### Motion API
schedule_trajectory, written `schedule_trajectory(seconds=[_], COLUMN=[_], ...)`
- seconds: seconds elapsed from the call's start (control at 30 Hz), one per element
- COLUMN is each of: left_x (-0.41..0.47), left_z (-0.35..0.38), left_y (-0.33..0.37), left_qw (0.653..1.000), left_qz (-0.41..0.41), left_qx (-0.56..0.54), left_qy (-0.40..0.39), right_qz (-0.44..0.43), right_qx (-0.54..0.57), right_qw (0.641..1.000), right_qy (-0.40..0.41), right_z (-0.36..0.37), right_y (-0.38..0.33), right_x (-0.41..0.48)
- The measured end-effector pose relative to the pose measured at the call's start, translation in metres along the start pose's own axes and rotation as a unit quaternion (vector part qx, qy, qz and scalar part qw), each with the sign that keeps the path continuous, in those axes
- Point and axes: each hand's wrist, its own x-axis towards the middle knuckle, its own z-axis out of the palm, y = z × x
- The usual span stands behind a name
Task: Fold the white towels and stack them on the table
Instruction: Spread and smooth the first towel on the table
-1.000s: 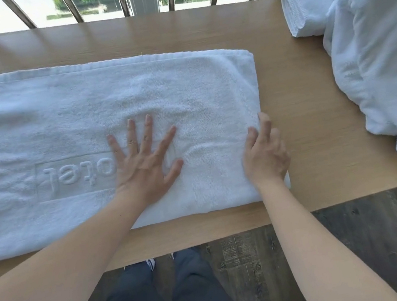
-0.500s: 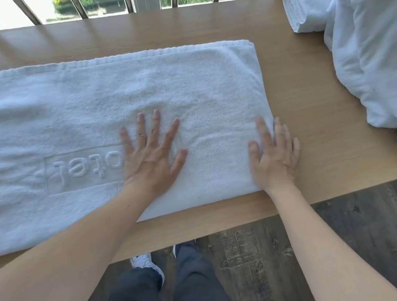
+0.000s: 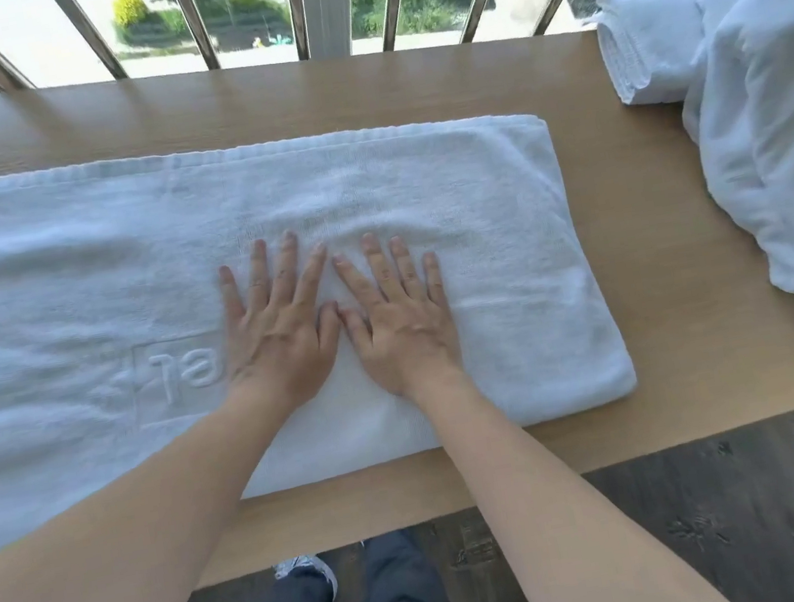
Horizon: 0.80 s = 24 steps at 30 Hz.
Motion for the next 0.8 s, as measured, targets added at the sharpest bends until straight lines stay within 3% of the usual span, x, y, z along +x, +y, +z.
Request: schedule_trajectory(seconds=[0.2,0.57,0.8], left_x=[0.003,0.003,0.003], left_z=[0.005,0.001,-0.002], left_y=[-0.006,-0.008,-0.006], left_qw=[0.999,0.999,0.999], left_qz=[0.027,0.042,0.039], left_qx=[0.022,-0.015,-0.016], left_qy=[0.0,0.02,0.028], right_qz=[0.025,0.152,0.228], right_qx=[0.001,-0.01,0.0], right_qw=[1.0,0.988,0.973], right_qy=[0.016,0.035,0.021], right_z=[-0.017,-0.057,-0.065], right_y=[0.04,0.141,0.151], right_x=[0.041,0.109,0.117])
